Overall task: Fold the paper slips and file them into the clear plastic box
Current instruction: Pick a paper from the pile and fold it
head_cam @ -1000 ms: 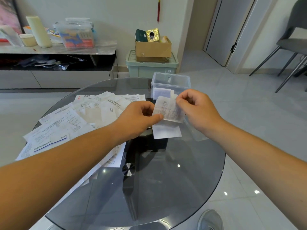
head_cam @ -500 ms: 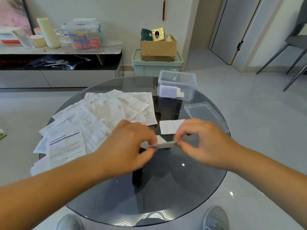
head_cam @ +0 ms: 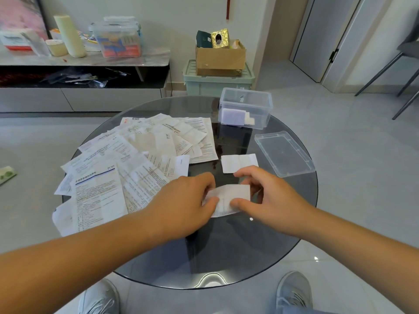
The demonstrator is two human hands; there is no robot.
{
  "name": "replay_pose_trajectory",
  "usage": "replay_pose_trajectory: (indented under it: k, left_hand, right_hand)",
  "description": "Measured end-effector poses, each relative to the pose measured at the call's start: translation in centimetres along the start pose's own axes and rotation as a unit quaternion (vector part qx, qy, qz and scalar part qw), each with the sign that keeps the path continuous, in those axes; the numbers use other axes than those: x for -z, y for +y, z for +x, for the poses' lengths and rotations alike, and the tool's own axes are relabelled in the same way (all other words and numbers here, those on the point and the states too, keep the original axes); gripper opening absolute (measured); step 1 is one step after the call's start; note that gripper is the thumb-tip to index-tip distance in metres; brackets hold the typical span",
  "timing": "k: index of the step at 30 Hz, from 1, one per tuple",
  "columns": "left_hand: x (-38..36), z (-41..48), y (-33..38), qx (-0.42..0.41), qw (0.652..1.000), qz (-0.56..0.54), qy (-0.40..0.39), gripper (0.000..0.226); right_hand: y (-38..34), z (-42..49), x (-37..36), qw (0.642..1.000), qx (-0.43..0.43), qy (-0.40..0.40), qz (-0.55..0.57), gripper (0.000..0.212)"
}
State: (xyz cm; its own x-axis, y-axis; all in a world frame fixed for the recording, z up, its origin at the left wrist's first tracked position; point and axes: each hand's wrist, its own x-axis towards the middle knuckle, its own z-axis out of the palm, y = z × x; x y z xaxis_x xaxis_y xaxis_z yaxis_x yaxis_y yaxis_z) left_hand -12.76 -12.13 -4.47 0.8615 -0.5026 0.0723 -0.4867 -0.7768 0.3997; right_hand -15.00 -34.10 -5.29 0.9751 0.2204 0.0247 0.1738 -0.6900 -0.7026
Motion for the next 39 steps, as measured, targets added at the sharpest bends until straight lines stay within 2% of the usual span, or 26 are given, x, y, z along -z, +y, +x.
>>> replay_pose_trajectory:
  k: [2, 4, 6, 9, 11, 13, 16, 19, 22, 25, 27, 30, 35, 37, 39]
  left_hand:
    - [-0.2, 0.1, 0.0, 0.014, 1.0, -0.004, -0.001, 0.017]
    - [-0.4, 0.0, 0.0, 0.024, 1.0, 0.002, -0.006, 0.033]
    - [-0.7, 0.1, -0.2, -0.001, 0.999, 0.043, 0.012, 0.048]
    - [-0.6, 0.3, -0.4, -0.082, 0.99, 0.106, 0.036, 0.033]
    - [-0.3, 0.5, -0.7, -0.121, 0.987, 0.106, 0.002, 0.026]
    - [0.2, 0.5, -1.3, -0.167, 0.979, 0.113, -0.025, 0.024]
    - [0.3, 0.3, -2.1, -0.227, 0.954, 0.19, -0.045, 0.022]
    - [-0.2, -0.4, -2.2, -0.252, 0.944, 0.208, -0.05, 0.046]
    - [-0.1, -0.8, -2.3, -0.277, 0.936, 0.215, -0.032, 0.05]
    - [0.2, -1.3, -3.1, -0.284, 0.932, 0.222, -0.043, 0.05]
    - [0.5, -1.7, -3.2, -0.278, 0.934, 0.218, -0.055, 0.047]
    - [0.8, -2.3, -2.6, -0.263, 0.942, 0.195, -0.068, 0.048]
    - [-0.6, -4.2, -0.1, -0.248, 0.957, 0.124, -0.083, 0.046]
    - [-1.2, -5.2, 0.9, -0.241, 0.962, 0.096, -0.082, 0.049]
    - [-1.5, -5.9, 1.3, -0.233, 0.967, 0.068, -0.073, 0.052]
  right_hand:
    - [0.2, 0.4, -0.1, 1.0, -0.016, 0.009, 0.007, 0.045]
    - [0.1, 0.8, -0.3, 0.999, -0.027, 0.01, -0.015, 0.046]
    - [-0.1, 1.2, -0.6, 0.997, -0.028, 0.007, -0.065, 0.05]
    - [-0.2, 1.5, -0.9, 0.995, -0.014, 0.001, -0.103, 0.04]
    - [0.0, 1.4, -0.9, 0.993, 0.004, -0.008, -0.114, 0.021]
    - [0.4, 1.1, -0.7, 0.991, 0.029, -0.017, -0.127, 0.011]
    - [1.0, 0.6, -0.6, 0.982, 0.082, -0.017, -0.169, 0.013]
    - [1.4, 0.0, -0.8, 0.972, 0.135, -0.013, -0.19, 0.015]
    - [1.9, -0.7, -0.9, 0.947, 0.207, -0.03, -0.244, 0.031]
    - [2.2, -1.3, -0.2, 0.92, 0.239, -0.058, -0.306, 0.044]
    - [2.1, -1.6, 0.1, 0.916, 0.241, -0.061, -0.316, 0.047]
    - [1.5, -1.9, 0.1, 0.923, 0.226, -0.055, -0.306, 0.044]
    - [0.3, -3.5, -0.3, 0.944, 0.224, -0.058, -0.235, 0.02]
    - [0.2, -4.5, -0.4, 0.946, 0.232, -0.082, -0.209, 0.024]
    - [0.2, -5.4, -0.6, 0.94, 0.237, -0.089, -0.229, 0.035]
